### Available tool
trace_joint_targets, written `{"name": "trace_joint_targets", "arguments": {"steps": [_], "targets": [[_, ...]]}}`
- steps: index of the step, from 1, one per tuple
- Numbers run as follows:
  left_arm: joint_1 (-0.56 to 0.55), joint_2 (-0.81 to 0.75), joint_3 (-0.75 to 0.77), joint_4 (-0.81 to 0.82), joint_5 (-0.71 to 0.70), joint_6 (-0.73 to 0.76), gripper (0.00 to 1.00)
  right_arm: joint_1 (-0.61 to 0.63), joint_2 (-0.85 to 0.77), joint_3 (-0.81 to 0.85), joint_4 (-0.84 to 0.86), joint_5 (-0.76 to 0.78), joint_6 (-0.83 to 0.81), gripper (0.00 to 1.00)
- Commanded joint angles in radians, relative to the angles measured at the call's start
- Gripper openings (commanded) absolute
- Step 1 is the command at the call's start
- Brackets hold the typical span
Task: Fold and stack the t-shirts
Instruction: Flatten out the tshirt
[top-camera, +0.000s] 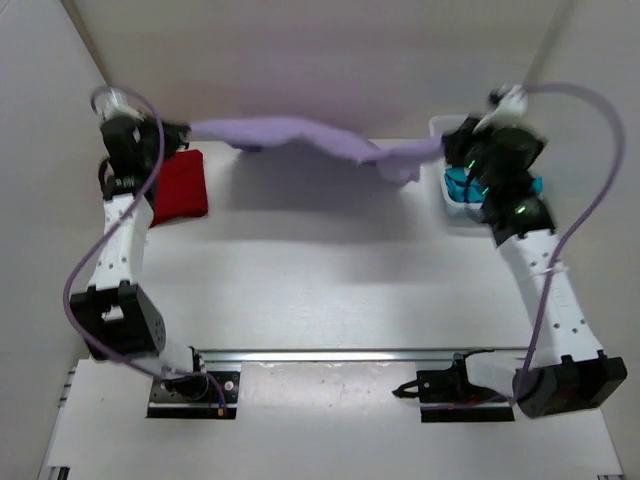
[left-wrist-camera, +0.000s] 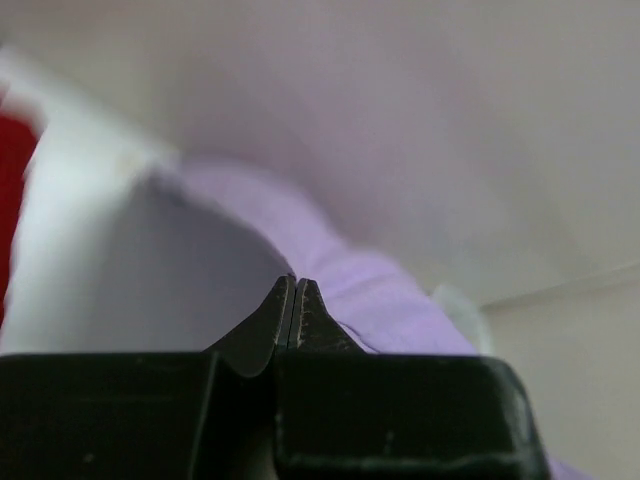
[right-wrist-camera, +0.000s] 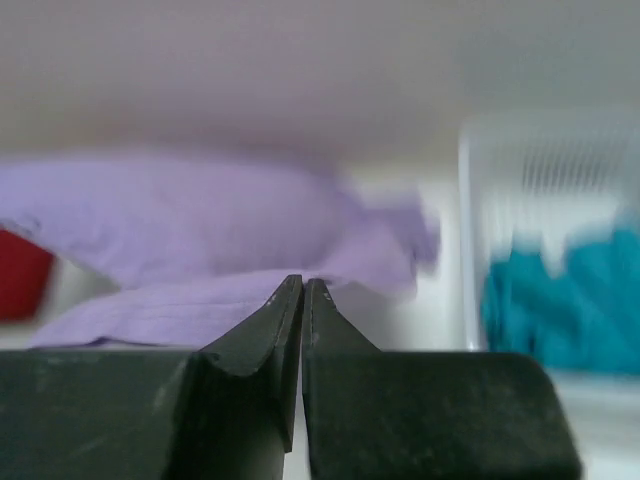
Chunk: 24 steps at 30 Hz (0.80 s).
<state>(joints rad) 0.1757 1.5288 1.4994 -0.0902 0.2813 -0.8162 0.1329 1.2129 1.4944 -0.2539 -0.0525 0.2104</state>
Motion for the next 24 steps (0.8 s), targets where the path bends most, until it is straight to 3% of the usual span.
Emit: {"name": "trace_joint_targets", "arguments": {"steps": [1, 7, 10, 12, 14, 16, 19, 22, 24], "targets": [[-0.034, -0.212, -0.256, 0.009, -0.131, 0.104, 0.0, 0.066, -0.094, -0.375, -0.036, 0.134, 0.015, 0.0], [-0.078, -0.436, -0.724, -0.057, -0.243, 0.196, 0.0, 0.119, -0.372, -0.825, -0.162, 0.1, 0.151, 0.0], [-0.076, -0.481, -0.858, -0.123, -0.235, 0.226, 0.0, 0.122, -0.487, -0.922, -0.299, 0.019, 0.246, 0.0], [-0.036, -0.499, -0.925, -0.135, -0.165, 0.238, 0.0, 0.146, -0.55, -0.954, -0.398, 0.0, 0.303, 0.0], [-0.022, -0.519, -0.959, -0.167, -0.145, 0.242, 0.0, 0.308, -0.593, -0.906, -0.47, 0.093, 0.406, 0.0], [-0.027, -0.532, -0.959, -0.192, -0.148, 0.259, 0.0, 0.379, -0.578, -0.887, -0.544, 0.135, 0.455, 0.0], [-0.03, -0.53, -0.937, -0.207, -0.14, 0.258, 0.0, 0.404, -0.604, -0.89, -0.579, 0.12, 0.484, 0.0], [-0.036, -0.475, -0.921, -0.14, -0.108, 0.204, 0.0, 0.312, -0.581, -0.898, -0.523, 0.099, 0.407, 0.0], [-0.018, -0.431, -0.921, -0.068, -0.094, 0.163, 0.0, 0.101, -0.511, -0.89, -0.416, -0.072, 0.29, 0.0]]}}
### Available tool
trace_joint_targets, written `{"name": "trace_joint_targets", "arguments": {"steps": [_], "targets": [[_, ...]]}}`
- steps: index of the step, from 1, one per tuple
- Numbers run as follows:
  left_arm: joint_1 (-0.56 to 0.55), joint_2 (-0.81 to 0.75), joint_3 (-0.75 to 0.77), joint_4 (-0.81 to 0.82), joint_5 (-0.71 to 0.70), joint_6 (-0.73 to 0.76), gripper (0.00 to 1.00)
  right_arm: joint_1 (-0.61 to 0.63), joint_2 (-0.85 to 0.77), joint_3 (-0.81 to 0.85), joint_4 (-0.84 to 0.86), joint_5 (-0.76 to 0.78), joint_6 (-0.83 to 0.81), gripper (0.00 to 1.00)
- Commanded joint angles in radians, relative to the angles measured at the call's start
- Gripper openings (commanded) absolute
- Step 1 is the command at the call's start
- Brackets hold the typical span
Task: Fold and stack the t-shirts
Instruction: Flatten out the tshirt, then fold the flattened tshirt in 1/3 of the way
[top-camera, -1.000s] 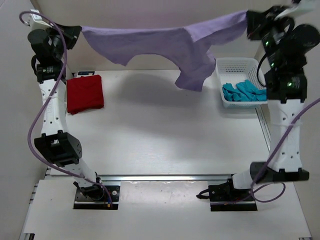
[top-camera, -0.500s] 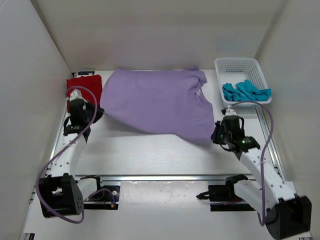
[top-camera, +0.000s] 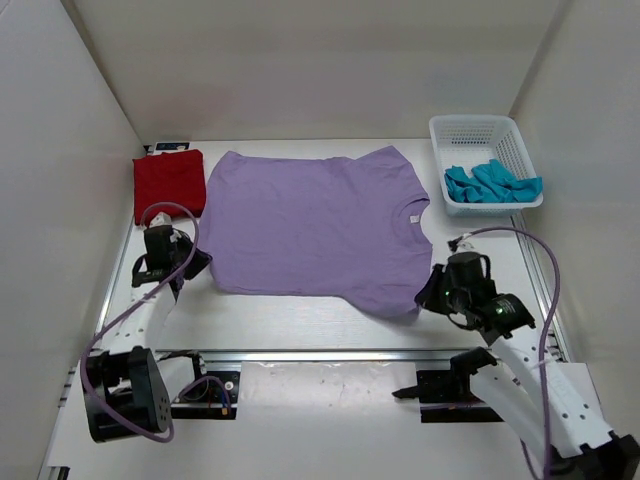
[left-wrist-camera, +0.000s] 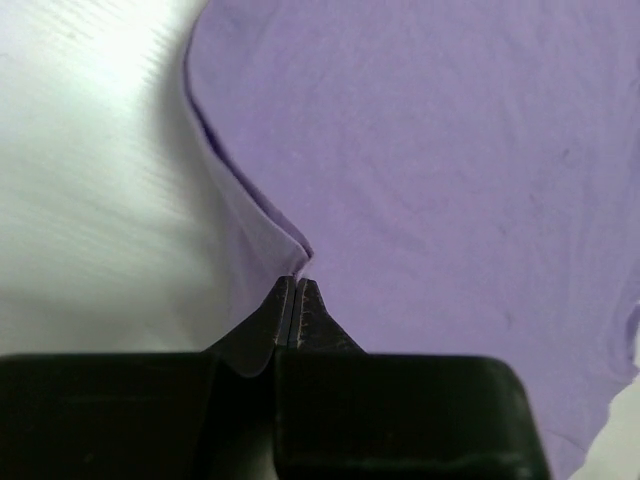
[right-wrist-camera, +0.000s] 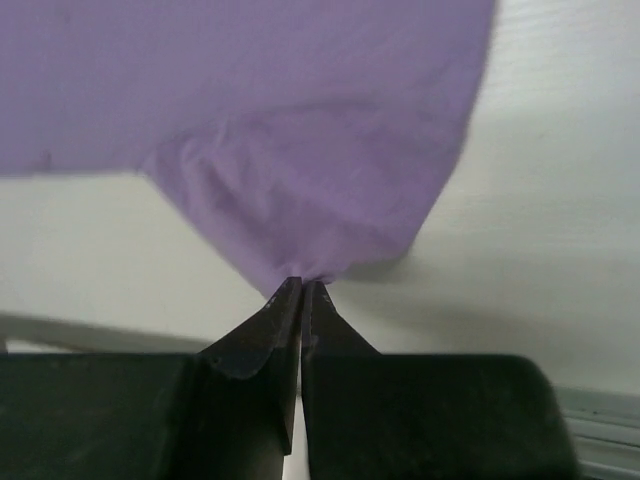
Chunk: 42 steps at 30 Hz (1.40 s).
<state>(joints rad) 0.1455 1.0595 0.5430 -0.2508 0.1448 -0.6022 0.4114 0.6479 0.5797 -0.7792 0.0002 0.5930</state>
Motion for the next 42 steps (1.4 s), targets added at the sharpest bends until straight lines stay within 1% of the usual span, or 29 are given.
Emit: {"name": "trace_joint_targets", "arguments": {"steps": [1, 2, 3, 4, 5, 7, 8, 9, 11, 12, 13, 15, 16, 18, 23, 25, 32, 37, 42], "targets": [[0.016, 0.071, 0.038, 0.108, 0.048, -0.077, 0.0, -0.231, 0.08, 0.011, 0.186, -0.17, -0.117, 0.0], [0.026, 0.11, 0.044, 0.135, 0.049, -0.091, 0.0, -0.346, 0.128, 0.006, 0.216, -0.249, -0.152, 0.0], [0.022, 0.129, 0.057, 0.142, 0.035, -0.094, 0.0, -0.409, 0.148, 0.015, 0.266, -0.284, -0.171, 0.0], [0.032, 0.169, 0.078, 0.15, 0.013, -0.096, 0.0, -0.454, 0.197, 0.04, 0.309, -0.289, -0.179, 0.0], [0.028, 0.206, 0.098, 0.153, -0.014, -0.102, 0.0, -0.473, 0.25, 0.061, 0.334, -0.278, -0.188, 0.0], [0.054, 0.244, 0.129, 0.165, -0.033, -0.117, 0.0, -0.432, 0.344, 0.124, 0.382, -0.206, -0.2, 0.0], [0.06, 0.267, 0.144, 0.177, -0.018, -0.139, 0.0, -0.425, 0.41, 0.173, 0.391, -0.192, -0.205, 0.0], [0.071, 0.298, 0.153, 0.195, -0.011, -0.146, 0.0, -0.422, 0.441, 0.208, 0.421, -0.186, -0.202, 0.0], [0.072, 0.341, 0.204, 0.199, -0.007, -0.168, 0.0, -0.413, 0.55, 0.248, 0.48, -0.195, -0.191, 0.0], [0.065, 0.379, 0.222, 0.214, -0.008, -0.172, 0.0, -0.389, 0.6, 0.27, 0.515, -0.172, -0.188, 0.0], [0.069, 0.395, 0.235, 0.225, -0.013, -0.185, 0.0, -0.387, 0.628, 0.294, 0.527, -0.157, -0.19, 0.0], [0.071, 0.453, 0.255, 0.24, 0.016, -0.214, 0.0, -0.372, 0.738, 0.371, 0.54, -0.155, -0.196, 0.0], [0.074, 0.465, 0.259, 0.273, 0.024, -0.228, 0.0, -0.361, 0.766, 0.393, 0.547, -0.148, -0.205, 0.0], [0.08, 0.517, 0.297, 0.278, 0.024, -0.235, 0.0, -0.352, 0.838, 0.463, 0.552, -0.143, -0.206, 0.0], [0.088, 0.591, 0.362, 0.274, 0.021, -0.232, 0.0, -0.361, 0.964, 0.589, 0.551, -0.149, -0.223, 0.0], [0.092, 0.629, 0.39, 0.277, 0.042, -0.24, 0.0, -0.359, 1.003, 0.643, 0.538, -0.146, -0.232, 0.0], [0.091, 0.671, 0.419, 0.315, 0.049, -0.249, 0.0, -0.396, 1.098, 0.707, 0.554, -0.16, -0.231, 0.0], [0.114, 0.692, 0.388, 0.367, 0.075, -0.303, 0.0, -0.405, 1.164, 0.759, 0.558, -0.16, -0.245, 0.01], [0.121, 0.718, 0.394, 0.387, 0.084, -0.298, 0.0, -0.401, 1.22, 0.808, 0.566, -0.146, -0.243, 0.0]]}}
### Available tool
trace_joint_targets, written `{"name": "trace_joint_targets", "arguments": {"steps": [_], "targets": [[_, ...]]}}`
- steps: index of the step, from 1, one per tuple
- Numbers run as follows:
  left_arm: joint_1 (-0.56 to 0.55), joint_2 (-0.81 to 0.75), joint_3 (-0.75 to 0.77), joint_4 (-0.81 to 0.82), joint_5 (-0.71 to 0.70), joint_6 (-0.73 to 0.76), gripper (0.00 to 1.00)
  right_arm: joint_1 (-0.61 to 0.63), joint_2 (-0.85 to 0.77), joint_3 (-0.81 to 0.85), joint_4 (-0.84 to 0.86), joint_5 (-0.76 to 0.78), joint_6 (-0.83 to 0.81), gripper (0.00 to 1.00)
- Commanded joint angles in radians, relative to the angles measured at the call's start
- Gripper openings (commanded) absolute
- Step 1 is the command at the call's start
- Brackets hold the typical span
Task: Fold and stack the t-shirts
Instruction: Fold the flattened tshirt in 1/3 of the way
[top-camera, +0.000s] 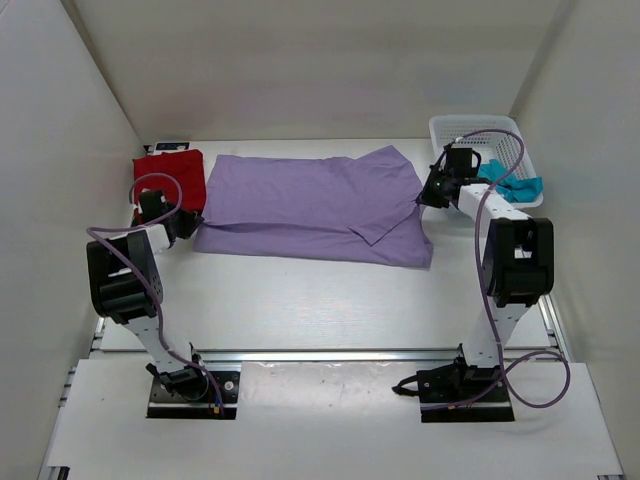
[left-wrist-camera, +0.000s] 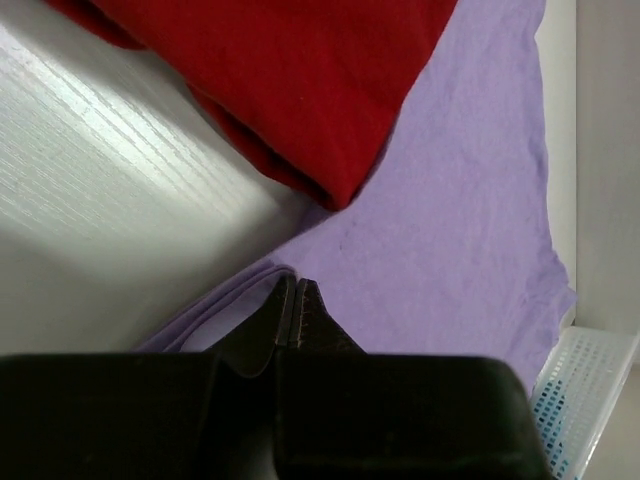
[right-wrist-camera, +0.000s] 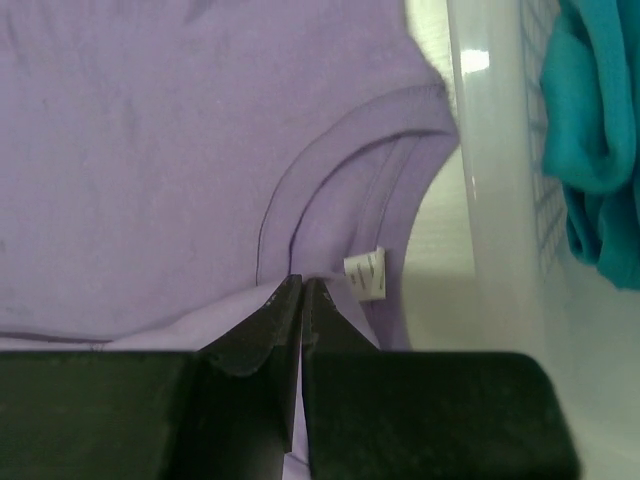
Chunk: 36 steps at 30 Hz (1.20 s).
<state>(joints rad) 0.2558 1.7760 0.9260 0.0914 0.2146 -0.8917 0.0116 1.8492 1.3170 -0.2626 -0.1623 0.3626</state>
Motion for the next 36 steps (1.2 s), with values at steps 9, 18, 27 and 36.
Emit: {"name": "trace_joint_targets", "arguments": {"steps": [9, 18, 27, 36], "targets": [[0.025, -0.015, 0.053, -0.024, -0.038, 0.051, 0.13, 0.017, 0.123, 0.185, 0.029, 0.02, -0.02, 0.0], [-0.01, -0.216, -0.143, -0.002, -0.133, 0.086, 0.55, 0.051, -0.075, 0.069, 0.042, 0.075, -0.048, 0.38], [0.008, -0.217, -0.253, 0.018, -0.067, 0.036, 0.56, 0.018, -0.545, -0.635, 0.258, 0.04, 0.14, 0.06], [0.025, -0.135, -0.242, 0.01, -0.032, 0.034, 0.52, -0.067, -0.587, -0.828, 0.345, -0.048, 0.17, 0.32]]}}
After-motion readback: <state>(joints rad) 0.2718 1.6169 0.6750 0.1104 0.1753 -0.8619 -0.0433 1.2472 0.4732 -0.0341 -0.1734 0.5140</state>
